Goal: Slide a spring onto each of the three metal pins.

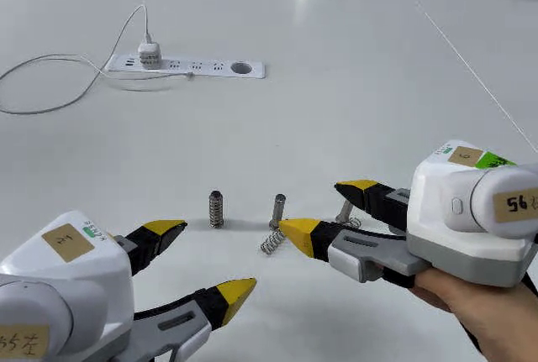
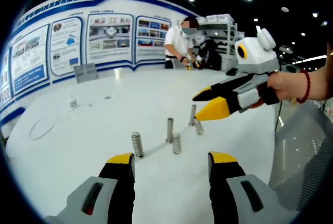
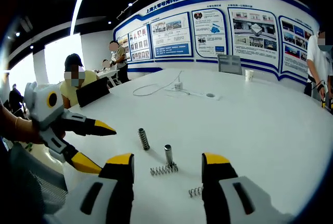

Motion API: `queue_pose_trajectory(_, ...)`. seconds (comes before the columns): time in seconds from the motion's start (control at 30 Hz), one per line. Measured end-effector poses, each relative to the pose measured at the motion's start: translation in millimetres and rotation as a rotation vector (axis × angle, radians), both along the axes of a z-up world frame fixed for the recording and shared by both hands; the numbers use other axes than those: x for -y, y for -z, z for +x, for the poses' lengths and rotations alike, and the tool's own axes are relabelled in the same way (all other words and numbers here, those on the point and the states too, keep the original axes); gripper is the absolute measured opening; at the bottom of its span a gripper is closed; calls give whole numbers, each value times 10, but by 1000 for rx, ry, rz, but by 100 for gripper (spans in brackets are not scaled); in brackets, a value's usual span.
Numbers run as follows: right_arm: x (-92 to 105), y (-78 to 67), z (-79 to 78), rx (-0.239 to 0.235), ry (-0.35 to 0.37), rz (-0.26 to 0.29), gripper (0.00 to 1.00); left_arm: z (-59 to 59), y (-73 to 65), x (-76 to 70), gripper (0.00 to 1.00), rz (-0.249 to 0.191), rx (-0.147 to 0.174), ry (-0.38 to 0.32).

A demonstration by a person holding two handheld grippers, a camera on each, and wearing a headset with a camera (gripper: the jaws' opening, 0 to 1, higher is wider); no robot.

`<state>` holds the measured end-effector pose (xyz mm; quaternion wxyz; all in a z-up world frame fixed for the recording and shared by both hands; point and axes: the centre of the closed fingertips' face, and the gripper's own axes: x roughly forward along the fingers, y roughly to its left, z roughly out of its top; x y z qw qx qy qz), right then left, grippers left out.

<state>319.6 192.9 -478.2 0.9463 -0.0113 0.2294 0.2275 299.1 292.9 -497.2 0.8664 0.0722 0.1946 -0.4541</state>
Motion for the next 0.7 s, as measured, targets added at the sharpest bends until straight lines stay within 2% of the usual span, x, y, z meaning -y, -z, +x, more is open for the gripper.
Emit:
queue_pose_trajectory(0.33,129,13,-98,1,13,13,55,36,46,142,52,26,3,43)
queue_pose_trajectory(0.5,198,24,-148,2,20,21,56,81,59,192,50,20,-21,45)
queue_pose_trajectory(0.7,285,63,-237,-6,17,22,57,96,83,286,48,28,-24,67)
